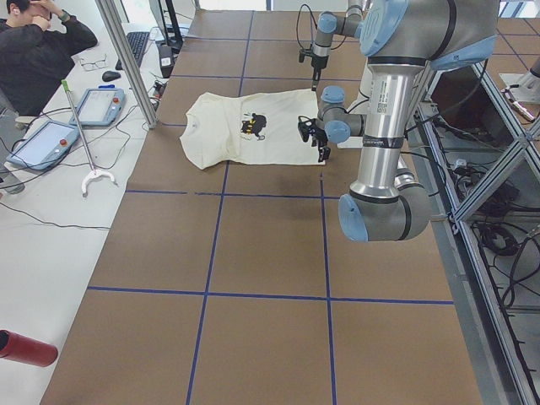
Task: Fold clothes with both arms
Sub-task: 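Grasp the hem corners nearest the robot with both grippers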
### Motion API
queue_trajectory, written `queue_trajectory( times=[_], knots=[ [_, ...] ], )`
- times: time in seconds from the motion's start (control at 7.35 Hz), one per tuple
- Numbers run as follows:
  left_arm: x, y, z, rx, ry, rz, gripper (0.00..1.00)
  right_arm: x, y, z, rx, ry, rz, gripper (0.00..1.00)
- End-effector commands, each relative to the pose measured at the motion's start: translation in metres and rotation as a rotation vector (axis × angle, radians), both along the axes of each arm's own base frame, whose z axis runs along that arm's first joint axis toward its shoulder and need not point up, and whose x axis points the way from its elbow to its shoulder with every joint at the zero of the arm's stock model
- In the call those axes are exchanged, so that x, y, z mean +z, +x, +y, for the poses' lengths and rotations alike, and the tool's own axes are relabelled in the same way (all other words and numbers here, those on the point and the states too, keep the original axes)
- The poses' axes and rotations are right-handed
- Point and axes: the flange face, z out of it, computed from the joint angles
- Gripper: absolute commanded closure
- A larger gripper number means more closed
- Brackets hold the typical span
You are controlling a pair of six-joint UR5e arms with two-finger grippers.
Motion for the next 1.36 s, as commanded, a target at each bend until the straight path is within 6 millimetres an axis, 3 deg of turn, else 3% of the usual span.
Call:
queue_trajectory(
  times=[0.0, 0.27, 0.54, 1.22],
  knots=[
    [0.010, 0.002, 0.004, 0.004, -0.008, -0.038, 0.18, -0.002, 0.002, -0.002, 0.004, 0.000, -0.004, 1.00],
    [0.020, 0.011, 0.006, 0.012, -0.013, -0.062, 0.25, -0.002, 0.004, -0.005, 0.009, -0.002, -0.005, 1.00],
    [0.019, 0.011, 0.007, 0.012, -0.014, -0.059, 0.35, -0.004, 0.006, -0.006, 0.010, -0.003, -0.009, 1.00],
    [0.018, 0.011, 0.007, 0.013, -0.012, -0.057, 0.75, -0.010, 0.013, -0.009, 0.011, -0.010, -0.025, 1.00]
  ],
)
